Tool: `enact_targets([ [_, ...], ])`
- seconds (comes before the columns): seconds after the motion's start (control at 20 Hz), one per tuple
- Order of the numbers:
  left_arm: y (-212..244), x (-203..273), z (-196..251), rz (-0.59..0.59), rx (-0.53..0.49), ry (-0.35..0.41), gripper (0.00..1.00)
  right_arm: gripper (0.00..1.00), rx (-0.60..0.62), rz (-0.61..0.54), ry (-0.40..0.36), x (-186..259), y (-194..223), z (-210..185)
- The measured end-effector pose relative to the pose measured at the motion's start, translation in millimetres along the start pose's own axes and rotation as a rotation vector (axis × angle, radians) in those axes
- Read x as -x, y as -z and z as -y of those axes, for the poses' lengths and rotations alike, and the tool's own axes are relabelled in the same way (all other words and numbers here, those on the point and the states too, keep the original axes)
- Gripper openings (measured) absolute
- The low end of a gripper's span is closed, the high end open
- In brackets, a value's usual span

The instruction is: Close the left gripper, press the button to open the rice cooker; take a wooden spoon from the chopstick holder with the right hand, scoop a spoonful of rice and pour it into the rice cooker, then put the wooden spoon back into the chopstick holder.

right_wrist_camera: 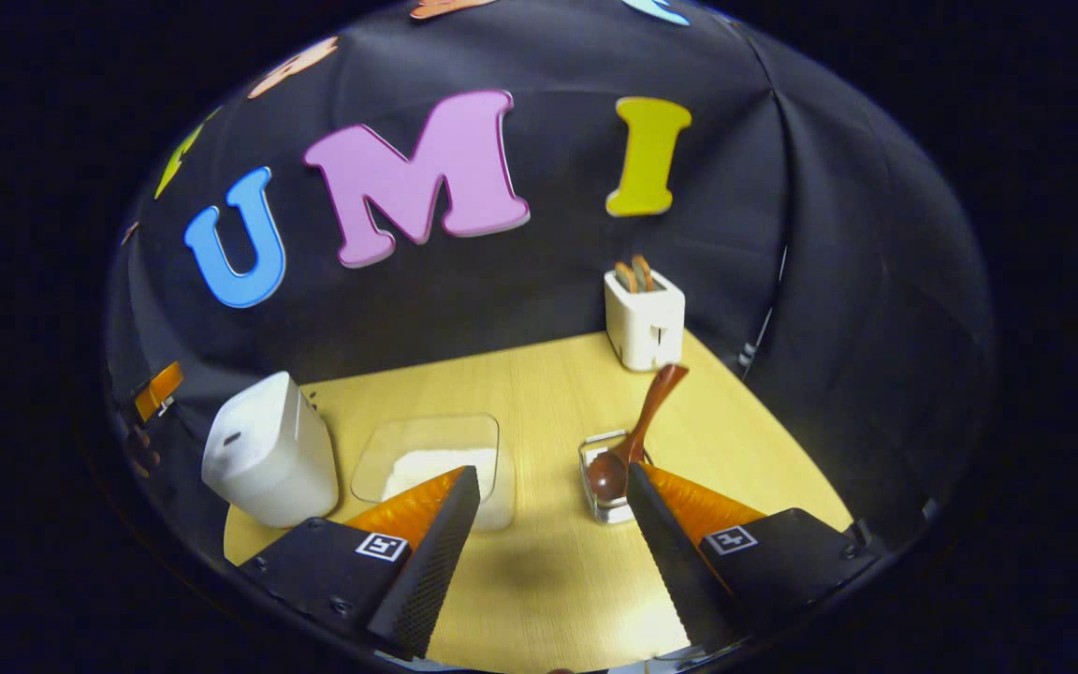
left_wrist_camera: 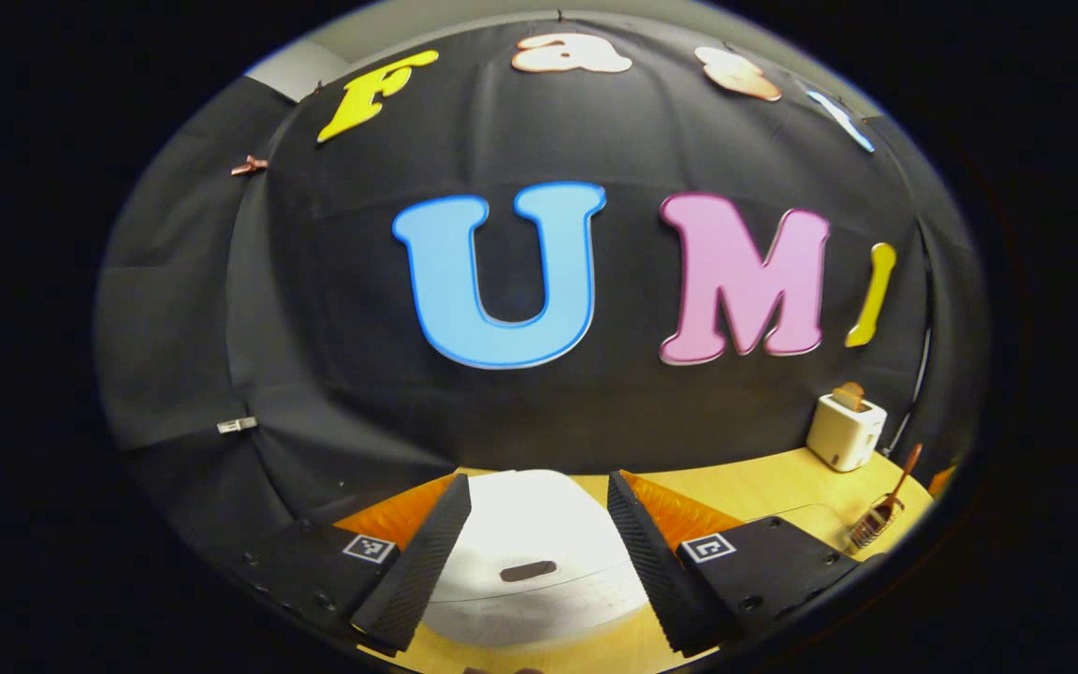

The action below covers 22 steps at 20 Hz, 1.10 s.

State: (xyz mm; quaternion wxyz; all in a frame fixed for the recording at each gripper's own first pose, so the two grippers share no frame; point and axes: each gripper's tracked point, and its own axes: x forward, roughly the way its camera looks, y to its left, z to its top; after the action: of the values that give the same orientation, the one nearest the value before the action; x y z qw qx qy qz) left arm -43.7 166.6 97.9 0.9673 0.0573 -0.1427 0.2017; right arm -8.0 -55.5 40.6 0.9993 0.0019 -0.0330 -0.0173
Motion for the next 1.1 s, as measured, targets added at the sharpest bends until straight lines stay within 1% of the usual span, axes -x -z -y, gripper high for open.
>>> enact_targets([
  [0.05, -1.9, 16.6, -0.8, 0.005, 0.008, 0.003, 0.95, 0.98, 0.004, 0.046, 0.0, 12.2, -15.2, -5.9],
  [0.15, 0.9, 51.3, 5.4, -0.005, 0.075, 0.01, 0.95, 0.99, -0.005, 0.13, -0.002, 36.5, -34.8, -18.7],
  [0.25, 10.4, 81.7, 15.3, -0.009, 0.134, 0.033, 0.95, 0.98, -0.017, 0.192, 0.038, 58.5, -33.7, -18.6],
  [0.35, 25.4, 111.5, 20.3, -0.01, 0.158, 0.061, 0.95, 0.98, -0.065, 0.226, 0.072, 79.4, -19.2, -15.1],
  [0.4, 29.6, 122.8, 26.6, -0.002, 0.162, 0.094, 0.95, 0.98, -0.085, 0.227, 0.073, 87.3, -9.2, -15.9],
  [0.5, 44.6, 141.6, 27.6, -0.013, 0.162, 0.124, 0.96, 0.98, -0.078, 0.204, 0.097, 98.3, 14.8, -6.0],
  [0.65, 65.7, 159.4, 19.8, -0.032, 0.138, 0.13, 0.96, 0.98, -0.061, 0.146, 0.126, 112.8, 49.1, 1.2],
  [0.75, 79.3, 170.7, 19.1, -0.05, 0.129, 0.133, 0.96, 0.98, -0.082, 0.128, 0.124, 118.9, 59.0, -7.6],
  [0.85, 96.7, 179.3, 21.6, -0.084, 0.127, 0.142, 0.96, 0.98, -0.075, 0.118, 0.099, 124.4, 66.4, -23.9],
  [0.95, 105.7, 184.4, 34.1, -0.115, 0.138, 0.169, 0.96, 0.99, -0.042, 0.101, 0.068, 125.3, 74.5, -39.4],
  [1.1, 105.6, 186.8, 45.6, -0.12, 0.12, 0.201, 0.96, 0.98, -0.012, 0.062, -0.013, 124.6, 88.1, -74.8],
])
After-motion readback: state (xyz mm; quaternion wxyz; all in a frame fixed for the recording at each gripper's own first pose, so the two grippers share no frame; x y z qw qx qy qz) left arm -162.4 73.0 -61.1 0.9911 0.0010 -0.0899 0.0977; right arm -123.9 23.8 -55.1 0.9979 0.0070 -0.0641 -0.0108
